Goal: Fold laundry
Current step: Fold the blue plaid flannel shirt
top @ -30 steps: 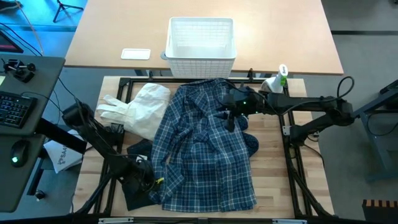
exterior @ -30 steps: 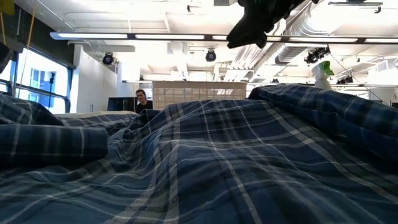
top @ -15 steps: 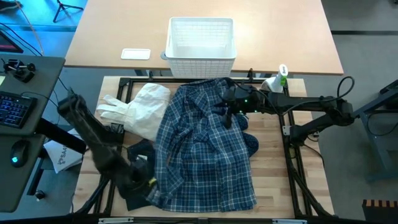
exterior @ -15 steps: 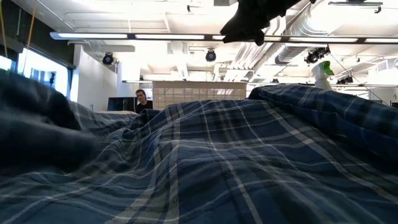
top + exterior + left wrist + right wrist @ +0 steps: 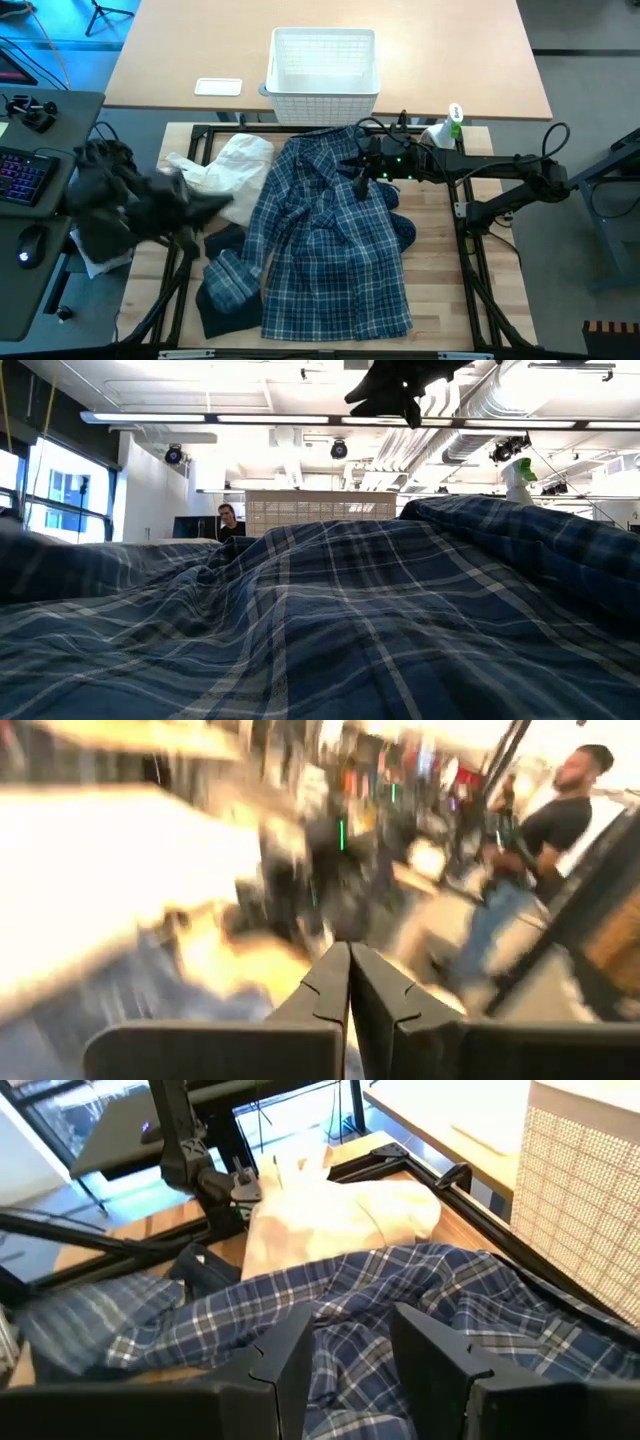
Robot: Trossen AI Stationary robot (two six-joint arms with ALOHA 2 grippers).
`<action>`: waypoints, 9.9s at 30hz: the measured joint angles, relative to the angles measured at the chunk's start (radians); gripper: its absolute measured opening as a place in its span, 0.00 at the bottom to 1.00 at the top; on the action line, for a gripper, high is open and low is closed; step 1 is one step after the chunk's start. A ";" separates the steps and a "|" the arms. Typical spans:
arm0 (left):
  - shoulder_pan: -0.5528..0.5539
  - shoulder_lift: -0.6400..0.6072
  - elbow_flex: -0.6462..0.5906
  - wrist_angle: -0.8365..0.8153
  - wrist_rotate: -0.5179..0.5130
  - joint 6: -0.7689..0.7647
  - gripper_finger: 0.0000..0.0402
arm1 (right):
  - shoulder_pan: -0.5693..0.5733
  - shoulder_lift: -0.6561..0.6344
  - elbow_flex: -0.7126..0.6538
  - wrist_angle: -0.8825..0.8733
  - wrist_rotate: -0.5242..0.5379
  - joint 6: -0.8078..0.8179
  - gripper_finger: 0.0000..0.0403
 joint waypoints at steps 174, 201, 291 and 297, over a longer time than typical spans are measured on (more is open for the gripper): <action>0.655 -0.200 -0.693 0.055 0.528 -0.183 0.40 | 0.331 0.288 1.202 -0.199 -0.073 -0.229 0.00; 1.378 0.261 -0.693 0.313 1.218 0.046 0.43 | 0.543 0.366 1.202 -0.641 -0.253 -0.033 0.00; 1.847 0.089 -0.178 -0.061 1.510 0.806 0.28 | 0.033 0.487 0.821 1.060 -0.322 0.649 0.00; 1.659 -0.046 -0.178 0.016 1.597 0.900 0.27 | 0.033 0.355 0.821 0.504 -0.249 0.428 0.00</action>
